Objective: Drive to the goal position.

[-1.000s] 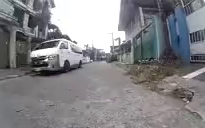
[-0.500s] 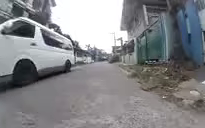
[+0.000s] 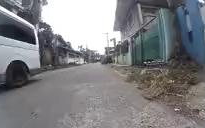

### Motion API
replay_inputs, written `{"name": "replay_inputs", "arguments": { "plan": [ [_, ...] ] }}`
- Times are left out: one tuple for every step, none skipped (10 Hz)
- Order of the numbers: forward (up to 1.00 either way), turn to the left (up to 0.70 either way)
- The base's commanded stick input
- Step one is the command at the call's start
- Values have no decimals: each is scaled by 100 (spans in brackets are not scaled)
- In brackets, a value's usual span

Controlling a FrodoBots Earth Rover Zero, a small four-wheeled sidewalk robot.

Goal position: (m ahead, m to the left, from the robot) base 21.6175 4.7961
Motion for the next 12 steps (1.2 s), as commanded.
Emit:
{"name": "replay_inputs", "arguments": {
  "plan": [
    [100,1],
    [100,1],
    [100,1],
    [100,1],
    [100,1],
    [100,1],
    [100,1],
    [100,1],
    [100,1],
    [100,1],
    [100,1],
    [100,1]
  ]
}}
